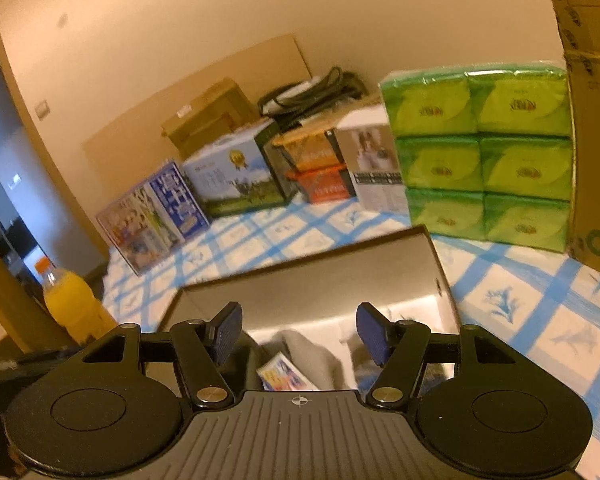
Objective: Organize soft objects
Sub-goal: 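Lower the grey towel and printed packet into the brown box and open both tools, then lift both open tools out of the box and move toward the cotton swab bag, then grasp the cotton swab bag with the left tool while the right tool grasps the red-white strip packet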
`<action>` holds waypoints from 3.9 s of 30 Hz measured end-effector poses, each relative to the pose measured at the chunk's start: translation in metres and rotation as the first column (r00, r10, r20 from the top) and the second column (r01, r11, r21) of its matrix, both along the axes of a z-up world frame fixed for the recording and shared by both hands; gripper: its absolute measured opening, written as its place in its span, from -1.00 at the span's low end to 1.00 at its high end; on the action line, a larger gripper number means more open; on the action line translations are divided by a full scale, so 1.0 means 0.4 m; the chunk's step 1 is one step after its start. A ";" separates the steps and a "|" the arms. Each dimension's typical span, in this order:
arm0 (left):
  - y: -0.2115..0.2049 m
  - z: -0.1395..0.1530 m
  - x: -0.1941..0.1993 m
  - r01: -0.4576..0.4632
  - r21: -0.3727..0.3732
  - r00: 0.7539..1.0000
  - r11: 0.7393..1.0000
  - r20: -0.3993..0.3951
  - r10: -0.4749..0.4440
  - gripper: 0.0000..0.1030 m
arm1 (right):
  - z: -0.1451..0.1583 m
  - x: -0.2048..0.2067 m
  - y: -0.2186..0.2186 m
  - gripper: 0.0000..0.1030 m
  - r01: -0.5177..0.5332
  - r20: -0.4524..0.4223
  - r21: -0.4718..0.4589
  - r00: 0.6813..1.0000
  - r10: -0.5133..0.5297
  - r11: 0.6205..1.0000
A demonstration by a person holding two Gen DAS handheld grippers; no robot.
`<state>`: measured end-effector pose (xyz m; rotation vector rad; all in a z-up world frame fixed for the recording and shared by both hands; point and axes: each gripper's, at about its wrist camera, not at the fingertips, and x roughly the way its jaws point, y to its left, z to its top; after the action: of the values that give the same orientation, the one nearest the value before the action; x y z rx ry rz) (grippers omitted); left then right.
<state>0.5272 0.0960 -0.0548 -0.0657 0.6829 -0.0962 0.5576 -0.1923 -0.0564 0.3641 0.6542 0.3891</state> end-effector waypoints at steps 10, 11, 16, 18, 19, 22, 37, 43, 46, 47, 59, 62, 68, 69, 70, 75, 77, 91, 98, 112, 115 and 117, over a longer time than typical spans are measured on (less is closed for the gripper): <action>0.009 0.028 -0.091 -0.010 -0.032 1.000 0.999 -0.014 0.010 -0.12 | -0.014 -0.088 -0.022 0.23 -0.035 -0.063 -0.072 0.998 0.030 0.997; 0.007 0.035 -0.105 -0.010 -0.034 1.000 0.999 -0.009 0.009 -0.11 | -0.010 -0.099 -0.025 0.23 -0.034 -0.062 -0.071 0.998 0.030 0.997; -0.010 0.065 -0.168 -0.013 -0.020 1.000 1.000 -0.010 0.013 -0.07 | 0.025 -0.162 -0.035 0.23 -0.043 -0.051 -0.073 0.998 0.039 0.996; -0.020 0.075 -0.199 -0.016 -0.003 1.000 1.000 -0.012 0.016 -0.06 | 0.041 -0.193 -0.037 0.23 -0.042 -0.041 -0.080 0.998 0.039 0.996; -0.024 0.081 -0.215 -0.018 0.002 1.000 1.000 -0.010 0.018 -0.06 | 0.049 -0.210 -0.039 0.24 -0.042 -0.037 -0.079 0.999 0.040 0.996; -0.033 0.099 -0.265 -0.017 -0.012 1.000 1.000 -0.008 0.017 -0.06 | 0.070 -0.263 -0.049 0.24 -0.045 -0.030 -0.066 0.999 0.043 0.997; -0.100 0.167 -0.548 -0.021 -0.026 0.998 0.999 0.053 0.022 0.05 | 0.145 -0.535 -0.112 0.24 -0.056 0.016 0.009 0.998 0.055 0.998; -0.137 0.175 -0.639 -0.011 -0.050 0.998 0.999 0.056 0.014 0.05 | 0.150 -0.634 -0.148 0.24 -0.039 0.015 0.043 0.999 0.038 0.998; -0.154 0.168 -0.681 -0.004 -0.066 0.999 0.998 0.043 0.006 0.05 | 0.139 -0.685 -0.166 0.24 -0.016 -0.016 0.055 1.000 0.017 0.998; -0.162 0.165 -0.695 0.001 -0.068 0.999 0.998 0.040 0.002 0.05 | 0.135 -0.699 -0.170 0.24 -0.014 -0.024 0.058 1.000 0.015 0.998; -0.239 0.133 -0.820 0.035 -0.070 0.999 0.997 0.010 -0.035 0.05 | 0.097 -0.845 -0.186 0.24 -0.011 -0.070 0.009 0.997 0.012 1.000; -0.257 0.114 -0.838 0.038 -0.068 0.999 0.997 -0.003 -0.039 0.06 | 0.085 -0.869 -0.190 0.24 -0.008 -0.079 -0.001 0.997 0.008 1.000; -0.287 0.074 -0.859 0.057 -0.080 0.998 0.995 -0.029 -0.059 0.09 | 0.048 -0.900 -0.206 0.24 0.019 -0.105 -0.027 0.994 -0.022 0.999; -0.293 0.068 -0.859 0.060 -0.078 0.998 0.995 -0.032 -0.063 0.09 | 0.041 -0.902 -0.210 0.24 0.024 -0.112 -0.029 0.993 -0.027 0.999; -0.300 0.060 -0.859 0.065 -0.076 0.997 0.995 -0.037 -0.068 0.09 | 0.032 -0.903 -0.214 0.24 0.029 -0.120 -0.034 0.992 -0.033 0.999; -0.324 0.022 -0.855 0.083 -0.064 0.994 0.994 -0.067 -0.087 0.10 | -0.002 -0.907 -0.223 0.24 0.037 -0.146 -0.066 0.988 -0.046 0.997; -0.332 0.007 -0.851 0.091 -0.054 0.992 0.994 -0.079 -0.095 0.10 | -0.017 -0.908 -0.224 0.24 0.037 -0.157 -0.080 0.986 -0.049 0.996; -0.363 -0.093 -0.798 0.114 -0.041 0.977 0.993 -0.178 -0.119 0.10 | -0.100 -0.880 -0.236 0.24 0.047 -0.221 -0.132 0.972 -0.076 0.990; -0.381 -0.141 -0.761 0.121 -0.041 0.965 0.992 -0.227 -0.128 0.14 | -0.142 -0.853 -0.246 0.24 0.057 -0.259 -0.136 0.962 -0.091 0.989; -0.426 -0.229 -0.650 0.108 -0.037 0.947 0.994 -0.300 -0.114 0.15 | -0.218 -0.766 -0.261 0.24 0.102 -0.297 -0.139 0.944 -0.140 0.985; -0.427 -0.245 -0.624 0.083 -0.035 0.945 0.996 -0.315 -0.090 0.15 | -0.236 -0.742 -0.263 0.24 0.111 -0.307 -0.135 0.940 -0.148 0.985; -0.425 -0.257 -0.604 0.054 -0.040 0.941 0.998 -0.332 -0.064 0.15 | -0.247 -0.728 -0.265 0.24 0.120 -0.312 -0.133 0.937 -0.156 0.984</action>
<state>0.2857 -0.0740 -0.1575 -0.0924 1.0225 -0.1555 0.2664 -0.2983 -0.1552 0.3672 0.9598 0.1570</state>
